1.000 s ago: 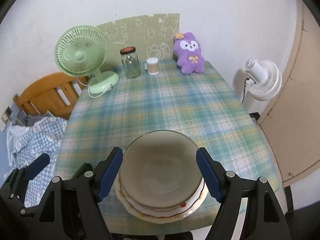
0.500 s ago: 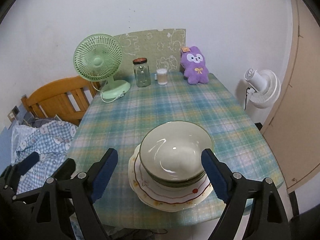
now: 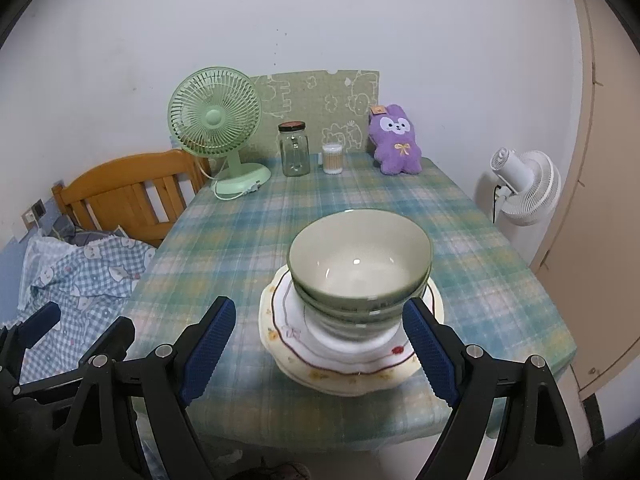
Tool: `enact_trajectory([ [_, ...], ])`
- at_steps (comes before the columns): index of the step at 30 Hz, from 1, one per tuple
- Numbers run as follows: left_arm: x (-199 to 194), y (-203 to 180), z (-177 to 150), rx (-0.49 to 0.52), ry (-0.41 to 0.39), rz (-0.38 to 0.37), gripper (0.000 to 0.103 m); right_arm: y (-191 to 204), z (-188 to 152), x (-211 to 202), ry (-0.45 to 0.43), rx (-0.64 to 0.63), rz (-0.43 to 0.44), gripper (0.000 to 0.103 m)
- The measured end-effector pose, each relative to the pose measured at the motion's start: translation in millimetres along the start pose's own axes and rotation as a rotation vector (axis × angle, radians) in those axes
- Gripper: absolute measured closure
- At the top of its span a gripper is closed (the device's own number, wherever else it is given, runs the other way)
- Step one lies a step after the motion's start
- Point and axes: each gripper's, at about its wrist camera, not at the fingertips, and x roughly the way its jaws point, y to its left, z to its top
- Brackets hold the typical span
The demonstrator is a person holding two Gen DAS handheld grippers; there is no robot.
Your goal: Organize plates and bowls
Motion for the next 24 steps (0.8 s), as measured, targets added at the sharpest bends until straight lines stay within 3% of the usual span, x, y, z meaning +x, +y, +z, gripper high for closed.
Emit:
enact_trajectory([
  [24,-14,9,-17,-0.068,-0.051,-0.004,0.002,5,-23,-20,-0.031,-0.042,-0.028,0.015],
])
